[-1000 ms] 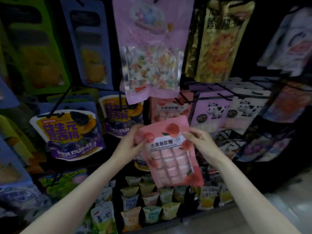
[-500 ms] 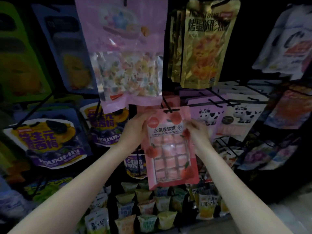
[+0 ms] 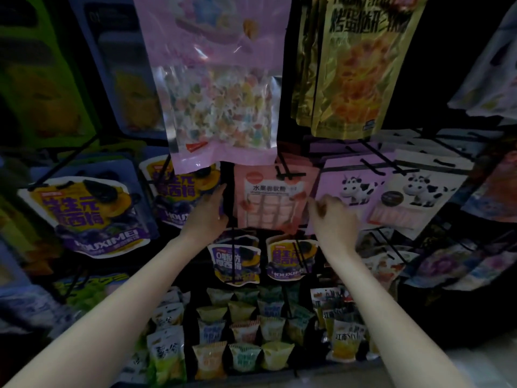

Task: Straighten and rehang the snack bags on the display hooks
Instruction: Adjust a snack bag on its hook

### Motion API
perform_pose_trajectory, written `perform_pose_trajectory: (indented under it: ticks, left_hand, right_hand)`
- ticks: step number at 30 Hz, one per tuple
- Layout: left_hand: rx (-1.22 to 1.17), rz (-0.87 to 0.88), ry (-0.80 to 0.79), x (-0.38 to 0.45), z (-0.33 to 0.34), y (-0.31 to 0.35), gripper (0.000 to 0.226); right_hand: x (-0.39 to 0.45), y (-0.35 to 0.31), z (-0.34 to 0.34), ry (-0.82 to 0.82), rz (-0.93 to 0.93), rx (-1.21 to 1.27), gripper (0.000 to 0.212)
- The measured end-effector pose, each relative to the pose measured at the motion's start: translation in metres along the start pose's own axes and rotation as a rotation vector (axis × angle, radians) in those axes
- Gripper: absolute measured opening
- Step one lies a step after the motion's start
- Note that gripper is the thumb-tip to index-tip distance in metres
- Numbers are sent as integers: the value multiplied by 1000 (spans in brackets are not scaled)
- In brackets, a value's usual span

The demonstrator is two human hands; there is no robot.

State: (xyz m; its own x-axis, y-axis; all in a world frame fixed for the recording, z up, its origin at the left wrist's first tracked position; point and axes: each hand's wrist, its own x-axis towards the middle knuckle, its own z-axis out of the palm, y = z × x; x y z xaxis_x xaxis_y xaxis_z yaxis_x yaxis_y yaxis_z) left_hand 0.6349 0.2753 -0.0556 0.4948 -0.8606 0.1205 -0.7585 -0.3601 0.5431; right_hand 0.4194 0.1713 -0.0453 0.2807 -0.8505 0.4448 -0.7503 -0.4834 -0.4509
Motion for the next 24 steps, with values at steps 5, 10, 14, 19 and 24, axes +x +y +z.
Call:
perform_pose_trajectory:
  ticks: [5,10,14,19,24]
  left_hand:
    - [-82,-53,105,-25,-5,-39,59]
    - [-50,-68,161,-47,-23,-63,47]
    - [-52,-43,193,-69,-40,-80,47]
    - [-88,-33,218,-82,-63,-101,45]
    - [-171,71,309,-80,-82,-109,44]
  right_hand:
    - [-37,-65,21,-375,-400,242,34]
    - [-3,-127,71,-510,-279,519,57]
    - [8,-159,86,-336,-99,801,36]
    - [4,-178,97,-392,140,828,24]
    - [-30,-175,68,-615,195,1219,15]
